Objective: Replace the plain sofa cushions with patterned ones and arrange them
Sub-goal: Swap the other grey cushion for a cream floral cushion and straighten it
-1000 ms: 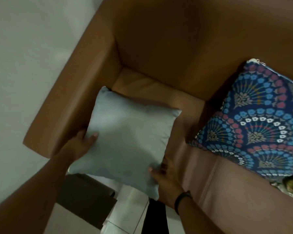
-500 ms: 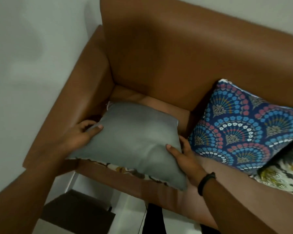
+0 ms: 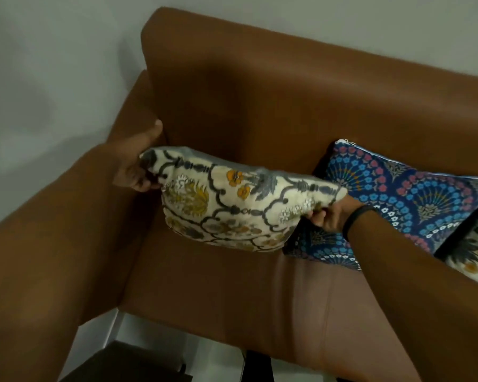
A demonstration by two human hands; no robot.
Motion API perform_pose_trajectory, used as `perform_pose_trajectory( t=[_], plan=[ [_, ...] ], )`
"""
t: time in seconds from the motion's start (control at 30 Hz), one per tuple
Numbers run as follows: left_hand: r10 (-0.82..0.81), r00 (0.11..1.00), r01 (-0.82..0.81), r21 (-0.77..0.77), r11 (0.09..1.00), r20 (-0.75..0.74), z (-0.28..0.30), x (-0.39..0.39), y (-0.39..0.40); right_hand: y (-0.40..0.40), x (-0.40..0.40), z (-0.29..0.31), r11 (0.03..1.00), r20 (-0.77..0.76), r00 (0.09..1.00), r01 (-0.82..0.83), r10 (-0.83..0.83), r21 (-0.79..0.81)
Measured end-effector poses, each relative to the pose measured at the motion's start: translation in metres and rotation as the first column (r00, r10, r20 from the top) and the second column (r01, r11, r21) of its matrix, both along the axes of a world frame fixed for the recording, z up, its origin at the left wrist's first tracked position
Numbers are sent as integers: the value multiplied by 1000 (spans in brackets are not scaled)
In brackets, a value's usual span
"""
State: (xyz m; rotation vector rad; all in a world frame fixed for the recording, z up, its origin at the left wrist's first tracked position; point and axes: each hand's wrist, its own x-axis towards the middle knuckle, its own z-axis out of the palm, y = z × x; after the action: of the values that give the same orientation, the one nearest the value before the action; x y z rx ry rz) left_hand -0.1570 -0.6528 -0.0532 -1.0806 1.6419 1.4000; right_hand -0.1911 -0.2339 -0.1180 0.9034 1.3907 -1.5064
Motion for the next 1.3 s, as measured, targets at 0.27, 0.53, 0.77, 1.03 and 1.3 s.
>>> perform_pose_trajectory(
  t=[0.27, 0.53, 0.77, 1.03, 1.3],
  plan=[
    [215, 953, -207, 57, 977, -212, -43, -29, 34, -38, -38, -7, 980, -90, 983, 167, -158, 104],
    [-527, 688, -67, -766, 639, -499, -90, 25, 79, -60, 39, -21, 733, -713, 505, 208, 486, 647],
    [-989, 130, 207, -977, -41, 69, -128, 50, 110, -103, 61, -67, 36, -48, -297, -45, 954, 998],
    [-893, 449, 229, -965, 127, -11, -143, 53, 55, -20, 40, -80, 265, -275, 226, 76, 934, 961],
    [-977, 201, 138, -985, 101, -72, -134, 34, 107, -79, 58, -81, 263, -264, 99, 30, 959, 964]
  ],
)
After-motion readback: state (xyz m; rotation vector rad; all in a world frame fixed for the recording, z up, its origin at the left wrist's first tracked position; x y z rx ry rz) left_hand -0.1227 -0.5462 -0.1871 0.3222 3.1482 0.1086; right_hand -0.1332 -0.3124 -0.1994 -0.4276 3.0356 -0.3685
